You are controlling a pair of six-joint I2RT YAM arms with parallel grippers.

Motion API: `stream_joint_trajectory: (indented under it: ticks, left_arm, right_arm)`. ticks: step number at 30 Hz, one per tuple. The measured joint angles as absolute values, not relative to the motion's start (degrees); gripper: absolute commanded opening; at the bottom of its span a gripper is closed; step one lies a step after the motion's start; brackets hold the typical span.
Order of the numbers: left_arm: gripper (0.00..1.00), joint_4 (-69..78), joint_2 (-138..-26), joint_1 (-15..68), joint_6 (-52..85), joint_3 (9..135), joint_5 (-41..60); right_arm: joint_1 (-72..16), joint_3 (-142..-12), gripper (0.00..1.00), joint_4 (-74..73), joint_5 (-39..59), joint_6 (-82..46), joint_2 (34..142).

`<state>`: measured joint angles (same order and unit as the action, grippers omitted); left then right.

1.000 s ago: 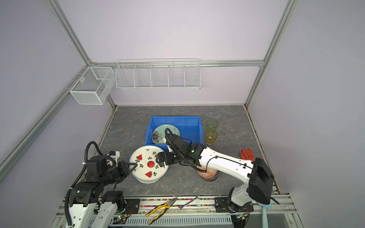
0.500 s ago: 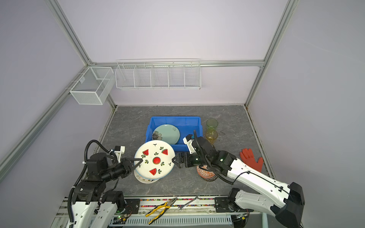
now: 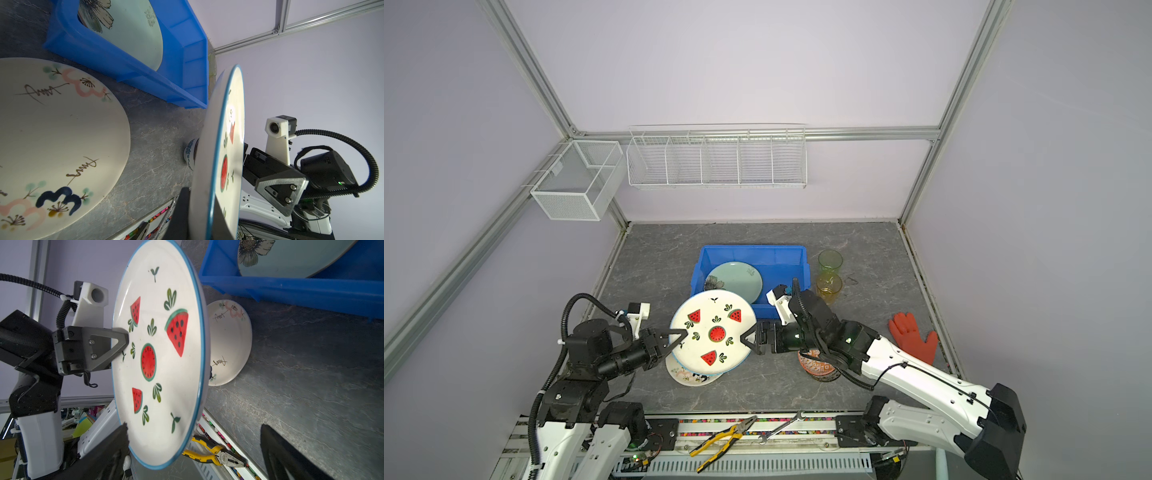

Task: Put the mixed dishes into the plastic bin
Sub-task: 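Lift the watermelon plate upright with both grippers, raising it above the table, then carry the upright watermelon plate toward the blue bin with both grippers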

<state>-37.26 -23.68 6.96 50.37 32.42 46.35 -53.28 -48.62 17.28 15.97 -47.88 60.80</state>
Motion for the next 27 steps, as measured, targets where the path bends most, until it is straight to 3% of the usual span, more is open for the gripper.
stream_joint_trajectory:
  ticks: [20, 27]
  left_arm:
    - [0.0, -34.06, -24.12, 9.32, 52.34, 30.59, 46.11]
    - [0.0, -31.94, -26.11, 12.03, 52.95, 29.58, 44.1]
  right_arm:
    - [-53.25, -51.79, 0.83, 12.47, 17.5, -49.6, 66.92]
    - [-52.36, -52.23, 0.72, 11.33, 18.11, -50.65, 68.66]
